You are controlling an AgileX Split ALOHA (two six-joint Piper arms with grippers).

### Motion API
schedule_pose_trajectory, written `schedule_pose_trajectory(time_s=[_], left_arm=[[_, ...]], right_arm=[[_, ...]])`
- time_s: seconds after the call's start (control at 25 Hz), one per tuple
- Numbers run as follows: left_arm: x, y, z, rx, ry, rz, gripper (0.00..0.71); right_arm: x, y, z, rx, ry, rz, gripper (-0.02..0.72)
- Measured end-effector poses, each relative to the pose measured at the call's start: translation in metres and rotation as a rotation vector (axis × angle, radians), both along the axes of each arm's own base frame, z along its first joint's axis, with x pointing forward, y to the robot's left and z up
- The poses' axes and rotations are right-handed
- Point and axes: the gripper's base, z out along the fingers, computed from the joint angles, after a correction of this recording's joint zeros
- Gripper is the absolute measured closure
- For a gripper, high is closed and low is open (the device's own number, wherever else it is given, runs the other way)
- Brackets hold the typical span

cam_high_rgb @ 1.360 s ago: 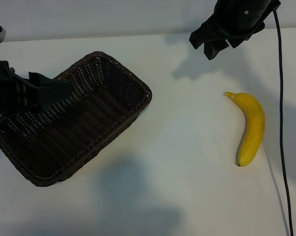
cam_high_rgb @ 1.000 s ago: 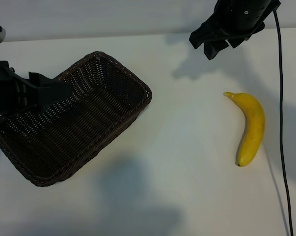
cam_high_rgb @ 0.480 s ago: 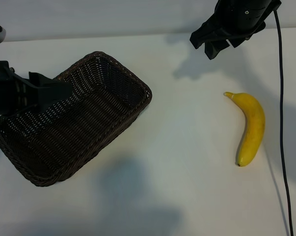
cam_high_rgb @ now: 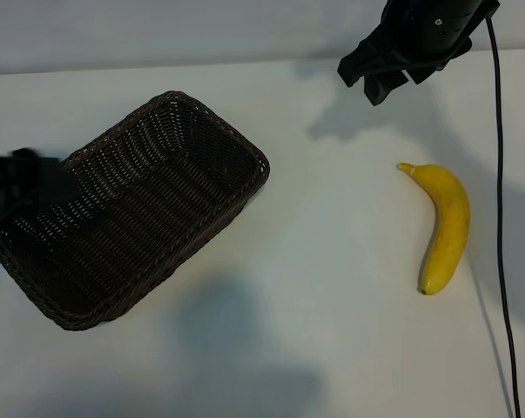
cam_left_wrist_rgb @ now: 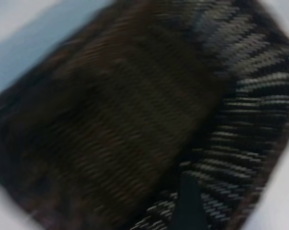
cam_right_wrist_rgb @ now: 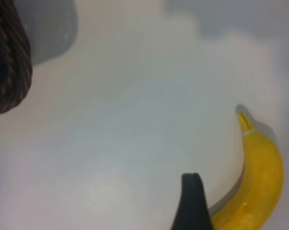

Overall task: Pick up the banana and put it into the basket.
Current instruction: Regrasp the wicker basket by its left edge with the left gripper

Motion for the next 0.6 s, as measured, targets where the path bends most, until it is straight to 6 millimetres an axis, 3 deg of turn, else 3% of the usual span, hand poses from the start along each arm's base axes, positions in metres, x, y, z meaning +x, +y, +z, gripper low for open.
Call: schedule_pose_trajectory(time_s=[0.24,0.6], left_arm=[[-0.024,0.022,0.001,0.111,0.034,0.26,0.136],[-0.053,0.025,-0.078,0.068,0.153,0.379,0.136]], right_arm=[[0.0,0.0,0.0,-0.006,-0.003,0.011,0.165],[0.0,0.0,0.0,-0.008,-0.004,0.018,0.165]])
